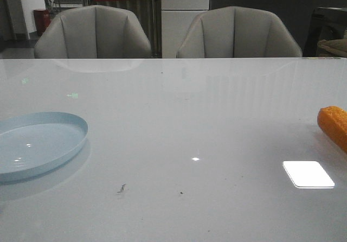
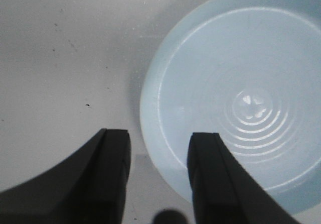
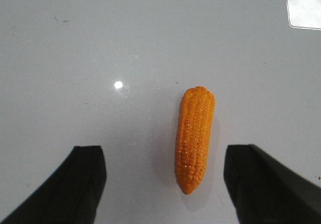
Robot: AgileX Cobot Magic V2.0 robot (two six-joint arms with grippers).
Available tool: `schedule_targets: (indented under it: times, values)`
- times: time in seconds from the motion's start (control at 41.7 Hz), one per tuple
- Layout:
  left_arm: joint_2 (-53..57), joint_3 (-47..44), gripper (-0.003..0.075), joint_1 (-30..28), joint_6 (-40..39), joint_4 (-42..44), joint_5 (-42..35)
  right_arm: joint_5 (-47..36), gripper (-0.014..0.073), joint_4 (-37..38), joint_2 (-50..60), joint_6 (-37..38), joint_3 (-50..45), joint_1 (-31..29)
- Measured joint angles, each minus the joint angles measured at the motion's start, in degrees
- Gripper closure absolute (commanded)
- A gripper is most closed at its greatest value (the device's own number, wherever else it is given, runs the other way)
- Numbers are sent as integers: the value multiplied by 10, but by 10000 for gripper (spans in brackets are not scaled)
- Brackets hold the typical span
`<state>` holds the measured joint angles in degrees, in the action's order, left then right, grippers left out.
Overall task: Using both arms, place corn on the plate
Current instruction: 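Lower the left gripper to the rim of the light blue plate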
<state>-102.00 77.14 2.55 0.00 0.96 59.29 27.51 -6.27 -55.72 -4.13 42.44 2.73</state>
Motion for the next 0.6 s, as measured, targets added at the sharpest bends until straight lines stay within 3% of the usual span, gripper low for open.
schedule_targets:
  times: [0.599]
  values:
    - [-97,1,386,0,0,35,-51,26,-3,0,0,0,0,0]
